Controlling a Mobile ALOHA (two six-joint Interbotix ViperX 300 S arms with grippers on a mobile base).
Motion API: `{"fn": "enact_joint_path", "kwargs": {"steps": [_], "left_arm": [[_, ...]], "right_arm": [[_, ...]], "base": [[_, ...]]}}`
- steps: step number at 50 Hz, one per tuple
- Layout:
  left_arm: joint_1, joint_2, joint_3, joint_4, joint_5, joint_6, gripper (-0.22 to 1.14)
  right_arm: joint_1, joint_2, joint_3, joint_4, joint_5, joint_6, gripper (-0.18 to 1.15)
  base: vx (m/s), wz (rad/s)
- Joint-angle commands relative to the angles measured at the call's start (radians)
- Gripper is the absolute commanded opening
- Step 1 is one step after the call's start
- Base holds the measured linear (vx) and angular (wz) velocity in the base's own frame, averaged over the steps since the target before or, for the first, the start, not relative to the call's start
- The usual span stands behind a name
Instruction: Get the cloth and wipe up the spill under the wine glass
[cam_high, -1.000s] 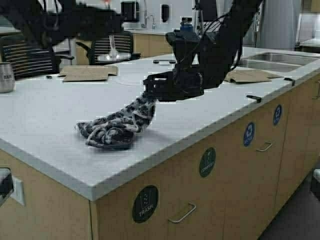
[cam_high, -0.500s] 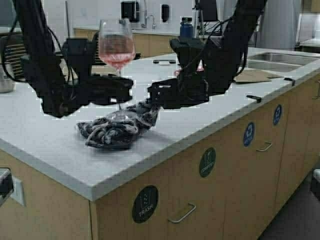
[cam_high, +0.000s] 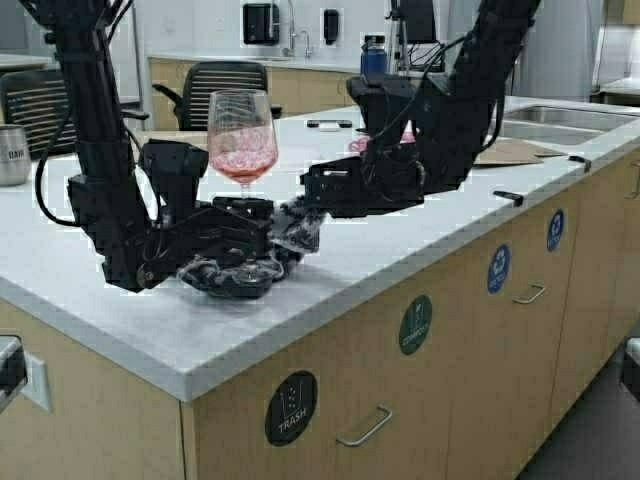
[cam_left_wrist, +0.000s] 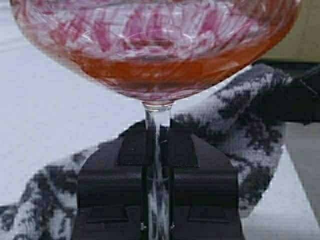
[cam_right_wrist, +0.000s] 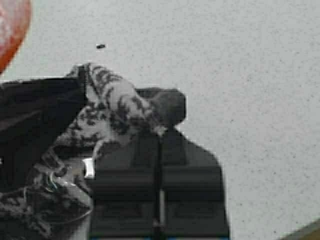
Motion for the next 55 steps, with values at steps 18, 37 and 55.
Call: {"fn": "enact_joint_path", "kwargs": {"steps": [18, 37, 55], "left_arm": [[0.003, -0.190, -0.035, 0.000, 0.003, -0.006, 0.14], [0.005, -0.055, -0.166, 0.005, 0.044, -0.018, 0.14], [0.003, 0.026, -0.244, 0.029, 0.089, -0.018, 0.15]], "right_arm": [[-0.163, -0.232, 0.121, 0.166, -0.160, 0.009, 0.06], [-0.230, -0.400, 0.196, 0.207, -0.321, 0.006, 0.06], [-0.229, -0.417, 0.207, 0.207, -0.330, 0.005, 0.06]], "base": [[0.00, 0.00], [0.00, 0.00], [0.00, 0.00]]}}
